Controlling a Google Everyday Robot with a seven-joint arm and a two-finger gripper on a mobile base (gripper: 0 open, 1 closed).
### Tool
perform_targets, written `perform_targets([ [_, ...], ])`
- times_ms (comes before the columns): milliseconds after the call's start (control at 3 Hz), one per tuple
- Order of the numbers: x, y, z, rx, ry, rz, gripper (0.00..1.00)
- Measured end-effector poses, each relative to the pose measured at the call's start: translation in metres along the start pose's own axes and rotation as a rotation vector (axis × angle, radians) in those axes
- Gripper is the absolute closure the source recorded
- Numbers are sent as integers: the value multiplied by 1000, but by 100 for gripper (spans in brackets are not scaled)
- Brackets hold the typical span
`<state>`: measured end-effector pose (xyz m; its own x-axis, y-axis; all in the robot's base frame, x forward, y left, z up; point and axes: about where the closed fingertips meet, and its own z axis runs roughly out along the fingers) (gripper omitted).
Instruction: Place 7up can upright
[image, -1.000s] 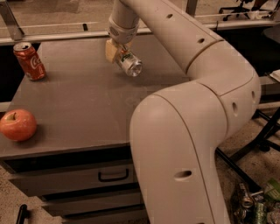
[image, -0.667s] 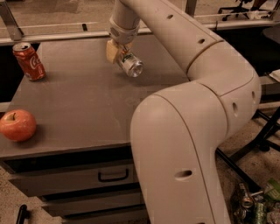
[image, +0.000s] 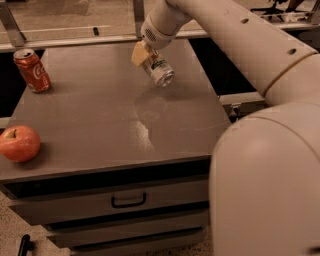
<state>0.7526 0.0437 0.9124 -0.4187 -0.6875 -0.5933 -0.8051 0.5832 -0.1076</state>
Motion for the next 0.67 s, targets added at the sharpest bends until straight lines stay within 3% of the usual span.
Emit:
perform_targets([
  [333,14,16,-32,-20,-168,-60,100],
  [667,19,22,-45,-47,-372,-74,100],
])
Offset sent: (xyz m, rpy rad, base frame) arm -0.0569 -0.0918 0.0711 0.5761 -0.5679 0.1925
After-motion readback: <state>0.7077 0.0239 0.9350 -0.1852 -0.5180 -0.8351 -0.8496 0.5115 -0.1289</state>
